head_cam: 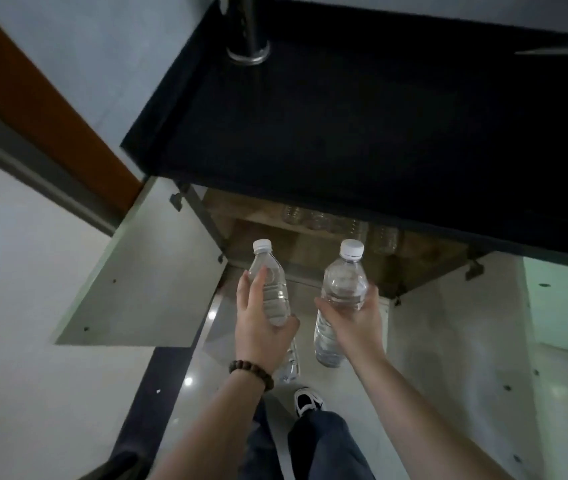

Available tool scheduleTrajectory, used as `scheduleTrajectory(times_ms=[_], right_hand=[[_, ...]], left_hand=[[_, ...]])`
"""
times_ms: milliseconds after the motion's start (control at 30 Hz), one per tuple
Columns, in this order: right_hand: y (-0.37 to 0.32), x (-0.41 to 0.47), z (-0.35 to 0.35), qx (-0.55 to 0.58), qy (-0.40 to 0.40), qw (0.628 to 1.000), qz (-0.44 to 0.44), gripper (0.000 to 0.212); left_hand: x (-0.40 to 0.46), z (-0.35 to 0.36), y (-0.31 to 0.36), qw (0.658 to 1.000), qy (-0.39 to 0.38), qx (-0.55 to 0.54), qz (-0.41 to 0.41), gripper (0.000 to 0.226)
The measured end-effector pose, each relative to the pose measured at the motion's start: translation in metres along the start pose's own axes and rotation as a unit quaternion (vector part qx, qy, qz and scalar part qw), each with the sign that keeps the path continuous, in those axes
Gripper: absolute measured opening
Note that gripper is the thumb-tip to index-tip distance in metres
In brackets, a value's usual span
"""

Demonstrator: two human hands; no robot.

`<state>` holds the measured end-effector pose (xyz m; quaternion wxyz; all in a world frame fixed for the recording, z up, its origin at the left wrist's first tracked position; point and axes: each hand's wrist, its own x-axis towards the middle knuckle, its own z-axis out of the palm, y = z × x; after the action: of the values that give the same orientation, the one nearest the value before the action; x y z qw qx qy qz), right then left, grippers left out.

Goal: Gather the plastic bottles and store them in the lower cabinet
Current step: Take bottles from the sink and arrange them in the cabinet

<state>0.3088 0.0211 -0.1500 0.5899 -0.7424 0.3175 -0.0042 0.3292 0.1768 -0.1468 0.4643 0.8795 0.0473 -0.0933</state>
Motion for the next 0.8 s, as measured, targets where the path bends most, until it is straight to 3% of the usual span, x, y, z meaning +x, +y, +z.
scheduleTrajectory(times_ms=[333, 500, 800], right_hand=[[0.046, 0.049, 0.072, 0.04, 0.089, 0.993, 0.066, 0.058], [0.097, 0.094, 0.092, 0.068, 0.133, 0.988, 0.039, 0.052], [0.165, 0.192, 0.113, 0.176, 0.174, 0.962, -0.11, 0.063]], left_hand=[[0.086, 0.033, -0.073, 0.992, -0.117, -0.001, 0.039, 0.094], [0.128, 0.081, -0.124, 0.994, -0.077, -0.022, 0.07, 0.094], [0.217, 0.16, -0.185, 0.976, -0.01, -0.097, 0.197, 0.097]])
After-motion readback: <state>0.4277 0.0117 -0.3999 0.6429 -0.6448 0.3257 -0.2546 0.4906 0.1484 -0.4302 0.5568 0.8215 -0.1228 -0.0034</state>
